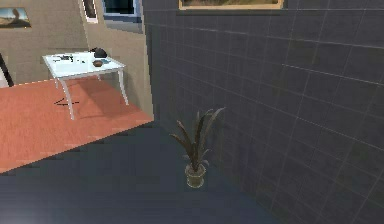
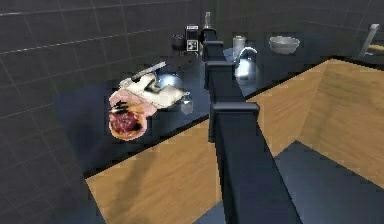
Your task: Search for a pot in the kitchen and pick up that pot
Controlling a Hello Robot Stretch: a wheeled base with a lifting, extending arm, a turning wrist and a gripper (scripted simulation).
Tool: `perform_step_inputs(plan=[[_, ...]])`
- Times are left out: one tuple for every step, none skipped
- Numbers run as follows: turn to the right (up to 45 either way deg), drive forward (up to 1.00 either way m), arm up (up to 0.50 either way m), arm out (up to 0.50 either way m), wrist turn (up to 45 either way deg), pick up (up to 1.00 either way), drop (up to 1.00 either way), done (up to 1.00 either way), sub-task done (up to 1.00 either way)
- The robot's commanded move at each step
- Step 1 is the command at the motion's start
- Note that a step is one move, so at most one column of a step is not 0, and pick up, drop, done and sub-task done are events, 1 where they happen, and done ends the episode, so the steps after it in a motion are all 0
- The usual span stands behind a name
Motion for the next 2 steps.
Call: perform_step_inputs(plan=[[0.0,0.00,0.00,0.00,27.0,0.00,0.00,0.00,0.00],[0.0,0.00,-0.16,0.00,0.0,0.00,0.00,0.00,0.00]])
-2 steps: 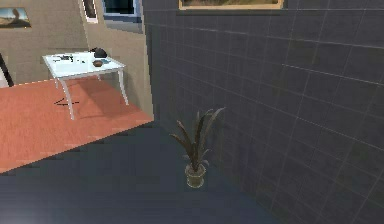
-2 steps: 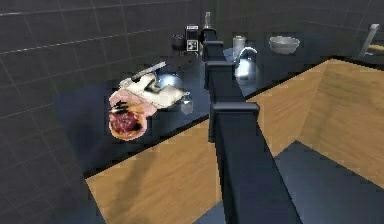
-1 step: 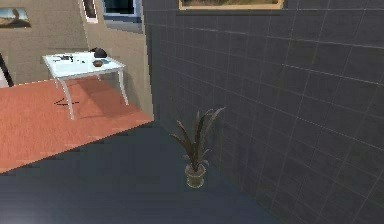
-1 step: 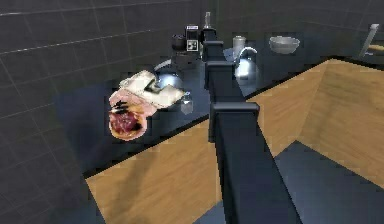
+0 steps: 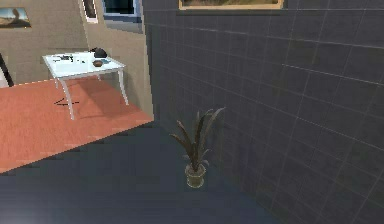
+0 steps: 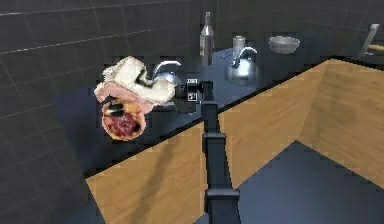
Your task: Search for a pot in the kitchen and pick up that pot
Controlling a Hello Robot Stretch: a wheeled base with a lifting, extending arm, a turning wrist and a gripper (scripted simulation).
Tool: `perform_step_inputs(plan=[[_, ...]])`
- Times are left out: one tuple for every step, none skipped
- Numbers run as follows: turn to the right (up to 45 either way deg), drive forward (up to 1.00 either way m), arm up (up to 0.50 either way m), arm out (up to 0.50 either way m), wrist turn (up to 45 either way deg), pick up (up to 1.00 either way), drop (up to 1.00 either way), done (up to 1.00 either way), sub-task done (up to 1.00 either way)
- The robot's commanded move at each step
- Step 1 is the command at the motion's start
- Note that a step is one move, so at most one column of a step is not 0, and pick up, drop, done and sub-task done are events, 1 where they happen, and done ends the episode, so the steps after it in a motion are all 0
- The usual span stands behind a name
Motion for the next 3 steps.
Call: perform_step_inputs(plan=[[0.0,0.00,0.00,0.00,0.0,1.00,0.00,0.00,0.00],[0.0,0.00,0.10,0.00,0.0,0.00,0.00,0.00,0.00],[0.0,0.00,0.00,0.00,0.0,0.00,0.00,1.00,0.00]])
